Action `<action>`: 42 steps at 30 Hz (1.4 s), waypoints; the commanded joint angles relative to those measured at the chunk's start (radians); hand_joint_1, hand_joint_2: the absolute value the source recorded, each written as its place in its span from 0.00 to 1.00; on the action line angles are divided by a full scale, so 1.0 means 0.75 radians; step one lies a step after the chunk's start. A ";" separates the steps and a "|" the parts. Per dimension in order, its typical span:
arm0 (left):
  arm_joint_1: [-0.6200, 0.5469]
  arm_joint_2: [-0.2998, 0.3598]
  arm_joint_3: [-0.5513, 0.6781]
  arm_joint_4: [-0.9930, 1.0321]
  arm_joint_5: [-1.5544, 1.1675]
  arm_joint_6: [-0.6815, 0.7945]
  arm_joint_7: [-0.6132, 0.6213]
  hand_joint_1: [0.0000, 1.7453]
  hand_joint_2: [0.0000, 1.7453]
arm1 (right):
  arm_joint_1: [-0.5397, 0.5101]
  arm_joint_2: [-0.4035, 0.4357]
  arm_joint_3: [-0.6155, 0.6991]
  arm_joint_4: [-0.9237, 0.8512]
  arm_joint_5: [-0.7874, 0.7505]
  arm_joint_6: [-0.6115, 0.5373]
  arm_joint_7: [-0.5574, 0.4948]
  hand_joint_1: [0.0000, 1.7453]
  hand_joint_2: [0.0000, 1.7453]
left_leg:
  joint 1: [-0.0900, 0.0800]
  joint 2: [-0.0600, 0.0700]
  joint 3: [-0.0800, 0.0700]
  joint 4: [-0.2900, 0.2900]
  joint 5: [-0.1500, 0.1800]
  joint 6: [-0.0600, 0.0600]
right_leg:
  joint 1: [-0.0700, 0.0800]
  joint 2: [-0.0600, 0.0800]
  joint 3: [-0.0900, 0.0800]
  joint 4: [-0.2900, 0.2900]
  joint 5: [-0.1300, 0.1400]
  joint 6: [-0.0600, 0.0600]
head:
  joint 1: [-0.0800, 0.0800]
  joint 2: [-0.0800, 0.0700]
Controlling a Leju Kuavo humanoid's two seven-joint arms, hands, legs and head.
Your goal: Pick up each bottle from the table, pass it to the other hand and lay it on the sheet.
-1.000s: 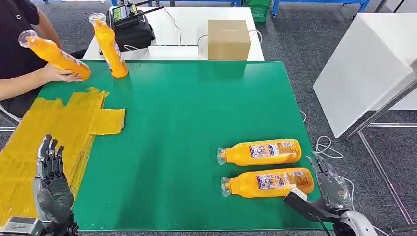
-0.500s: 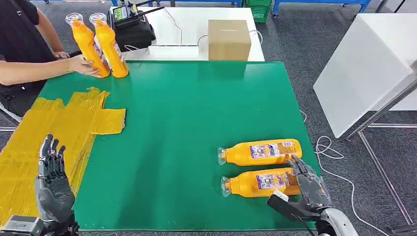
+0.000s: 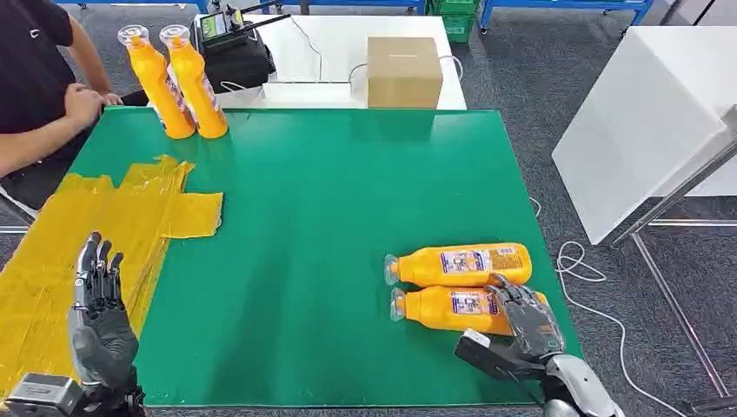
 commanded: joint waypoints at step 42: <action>-0.183 -0.008 -0.236 0.263 0.361 -0.379 0.171 0.00 1.00 | -0.723 0.712 0.139 0.384 -0.442 0.056 -0.243 1.00 1.00 | 0.001 0.009 -0.010 -0.002 0.014 0.003 | 0.002 0.010 -0.007 -0.004 0.016 0.010 | 0.000 0.000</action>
